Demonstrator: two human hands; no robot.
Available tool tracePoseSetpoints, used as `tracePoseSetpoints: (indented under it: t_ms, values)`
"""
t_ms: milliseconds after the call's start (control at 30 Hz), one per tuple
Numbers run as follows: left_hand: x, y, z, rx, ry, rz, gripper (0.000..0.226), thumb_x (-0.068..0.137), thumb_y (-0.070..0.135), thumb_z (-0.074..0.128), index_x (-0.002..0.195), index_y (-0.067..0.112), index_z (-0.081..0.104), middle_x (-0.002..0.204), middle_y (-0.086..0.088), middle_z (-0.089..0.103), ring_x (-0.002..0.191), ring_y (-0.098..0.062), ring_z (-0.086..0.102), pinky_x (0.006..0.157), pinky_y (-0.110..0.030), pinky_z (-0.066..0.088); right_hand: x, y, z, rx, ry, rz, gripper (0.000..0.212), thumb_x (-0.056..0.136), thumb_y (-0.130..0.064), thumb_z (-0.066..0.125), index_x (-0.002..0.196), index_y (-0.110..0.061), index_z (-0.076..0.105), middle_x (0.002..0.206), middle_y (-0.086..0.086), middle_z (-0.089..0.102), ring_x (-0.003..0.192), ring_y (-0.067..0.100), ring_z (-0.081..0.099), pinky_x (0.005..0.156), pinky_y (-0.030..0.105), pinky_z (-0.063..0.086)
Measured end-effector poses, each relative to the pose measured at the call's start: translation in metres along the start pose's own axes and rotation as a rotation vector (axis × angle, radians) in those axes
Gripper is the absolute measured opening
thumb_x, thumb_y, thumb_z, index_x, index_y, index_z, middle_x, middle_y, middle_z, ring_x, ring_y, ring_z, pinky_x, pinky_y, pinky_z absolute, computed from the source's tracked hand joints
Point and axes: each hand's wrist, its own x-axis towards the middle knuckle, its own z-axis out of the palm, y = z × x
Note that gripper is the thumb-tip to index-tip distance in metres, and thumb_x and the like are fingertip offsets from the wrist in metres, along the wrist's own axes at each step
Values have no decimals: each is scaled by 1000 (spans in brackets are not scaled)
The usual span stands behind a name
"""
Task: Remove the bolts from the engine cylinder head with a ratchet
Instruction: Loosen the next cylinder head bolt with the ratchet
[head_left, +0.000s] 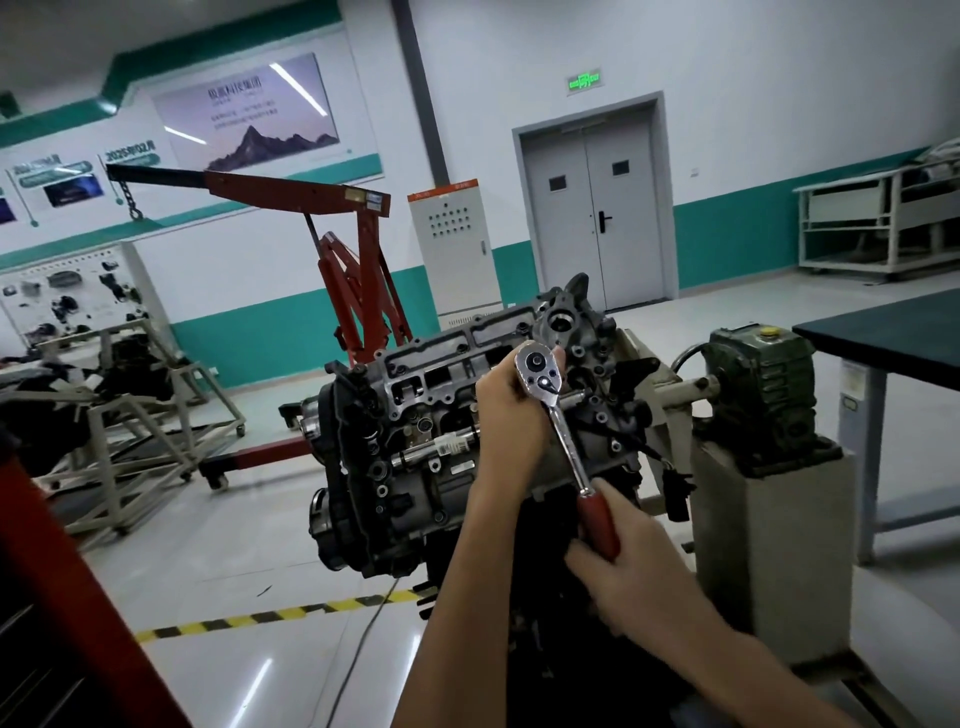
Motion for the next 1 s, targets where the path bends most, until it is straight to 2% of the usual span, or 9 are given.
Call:
tracePoseSetpoints:
  t_ms: [133,233,300,367,433,567,833,933,1000]
  values:
    - [5,2,2,16,-46,-30,37,89,5,62,57,19,49,48,18,45,49,1,36,51,-13,32,25,-4,-87,-399,-244,-66,33,76,-4,65,75,-34,51,56,-3,51,43,8,46,44,18,39]
    - [5,0,1,38,-30,-30,35,89,1,60,59,16,52,45,17,42,47,0,30,50,-17,27,41,-9,-109,-542,-228,-122,25,77,-2,66,79,-23,52,60,4,54,45,14,51,46,24,45]
    - [3,-2,-1,31,-13,-23,19,88,2,60,69,4,61,51,15,48,51,-1,35,53,-19,32,32,-4,-92,-466,-181,-80,25,76,-3,66,76,-21,50,57,5,52,43,16,46,48,36,46]
    - [2,-4,-2,20,6,-5,17,88,4,61,72,2,62,59,7,53,60,-7,43,58,-25,37,11,1,-55,-284,-53,-42,26,74,-3,66,71,-21,47,53,0,49,42,6,41,46,27,42]
    - [1,-3,-1,22,15,12,23,90,7,62,67,8,60,62,4,52,63,-9,43,61,-27,38,-6,-2,-10,-86,82,3,26,74,-2,65,72,-21,49,51,-6,49,40,1,41,40,11,34]
    - [0,0,-4,21,13,24,48,92,11,62,56,31,37,50,17,37,51,1,29,52,-12,28,-10,-10,44,157,119,41,25,76,1,58,73,-22,49,49,-8,47,38,2,40,40,13,35]
    - [6,0,-7,40,-60,5,48,90,3,59,53,25,37,47,15,38,49,-1,29,49,-17,27,41,-19,-105,-534,-348,-63,21,77,1,63,83,-18,54,62,-1,53,46,4,50,49,17,44]
    - [3,-2,0,38,13,46,53,87,-5,57,54,32,40,46,17,41,47,-1,30,49,-16,26,56,-18,-119,-647,-304,-123,19,78,-2,64,79,-17,52,64,3,55,48,11,51,52,26,48]
    - [1,-4,5,0,53,62,51,88,-3,58,55,33,41,48,18,43,49,0,32,49,-14,26,39,-7,-97,-510,-214,-70,18,76,-4,66,82,-15,52,61,0,54,47,13,49,50,31,48]
